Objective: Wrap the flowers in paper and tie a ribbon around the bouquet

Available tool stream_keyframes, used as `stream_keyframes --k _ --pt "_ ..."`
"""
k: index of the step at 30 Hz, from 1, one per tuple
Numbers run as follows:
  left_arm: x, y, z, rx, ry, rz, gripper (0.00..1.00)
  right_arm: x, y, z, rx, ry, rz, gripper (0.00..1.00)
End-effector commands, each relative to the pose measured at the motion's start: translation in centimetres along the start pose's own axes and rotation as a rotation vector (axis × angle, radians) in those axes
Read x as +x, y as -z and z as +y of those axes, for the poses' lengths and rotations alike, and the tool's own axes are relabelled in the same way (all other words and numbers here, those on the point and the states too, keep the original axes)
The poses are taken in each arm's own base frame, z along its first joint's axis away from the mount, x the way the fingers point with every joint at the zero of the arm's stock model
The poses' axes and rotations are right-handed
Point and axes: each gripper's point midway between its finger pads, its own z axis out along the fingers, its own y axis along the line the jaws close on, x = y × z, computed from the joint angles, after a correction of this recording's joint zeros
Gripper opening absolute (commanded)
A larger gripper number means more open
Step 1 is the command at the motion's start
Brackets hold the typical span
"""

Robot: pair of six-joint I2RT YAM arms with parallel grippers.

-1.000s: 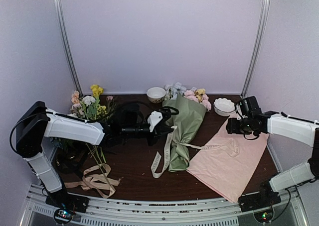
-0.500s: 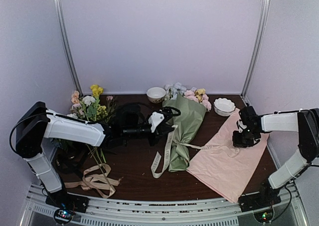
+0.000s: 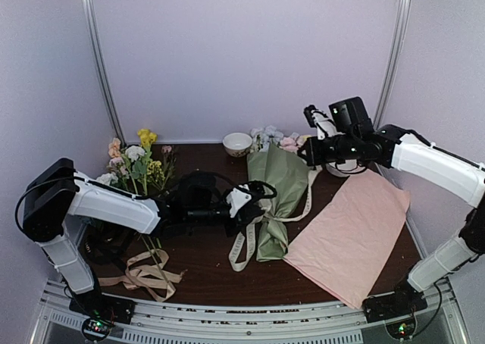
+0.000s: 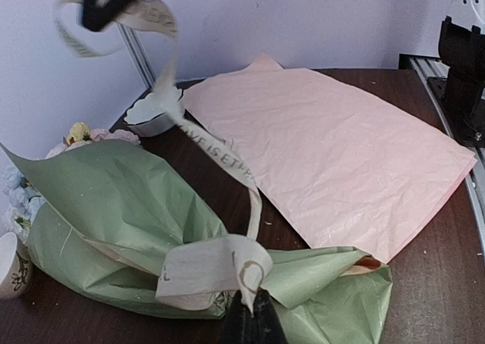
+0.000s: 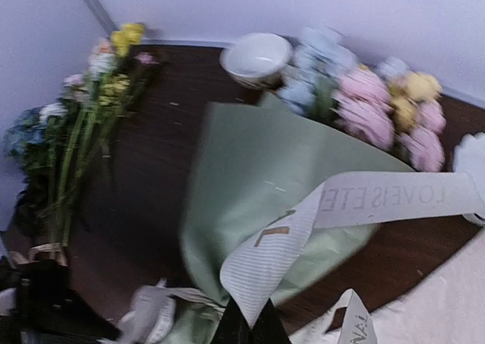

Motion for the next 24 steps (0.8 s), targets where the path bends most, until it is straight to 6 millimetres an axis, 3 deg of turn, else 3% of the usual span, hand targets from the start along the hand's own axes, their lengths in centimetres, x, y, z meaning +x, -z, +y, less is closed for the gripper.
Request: stream_keyframes --k 1,5,7,9,13,16,20,22,24 --pt "-3.0 0.9 -0.3 -0.017 -0.025 -0.124 0.00 -3.1 0.5 12.8 -0.386 0.111 -0.081 0.00" --pt "-3.1 1.4 -1.1 -0.009 -0.023 -0.152 0.00 -2.1 -0.8 20.9 -0.520 0.216 -0.029 0.00" --pt "-3.2 1.7 -1.5 -0.002 -0.026 -0.167 0.00 -1.7 -1.3 23.7 -0.570 0.239 -0.001 0.00" --pt "-3.2 1.8 -1.9 0.003 -0.026 -0.173 0.00 -0.6 -2.2 25.3 -0.595 0.248 0.042 0.07" --pt "-3.0 2.0 -2.1 0.003 -0.012 -0.180 0.00 -0.4 -3.1 24.8 -0.555 0.227 0.062 0.44" --pt "-3.3 2.2 -2.1 0.001 0.006 -0.203 0.00 -1.2 -2.7 23.0 -0.512 0.223 0.052 0.59" --pt "-3.3 2.2 -2.0 0.003 0.030 -0.215 0.00 -2.5 -0.9 20.7 -0.520 0.201 0.017 0.69" --pt "-3.5 2.2 -1.6 -0.012 0.063 -0.228 0.00 -2.1 0.4 19.8 -0.547 0.225 0.008 0.66" --pt "-3.6 2.3 -0.9 -0.022 0.110 -0.244 0.00 -0.1 1.2 18.8 -0.575 0.261 0.009 0.59"
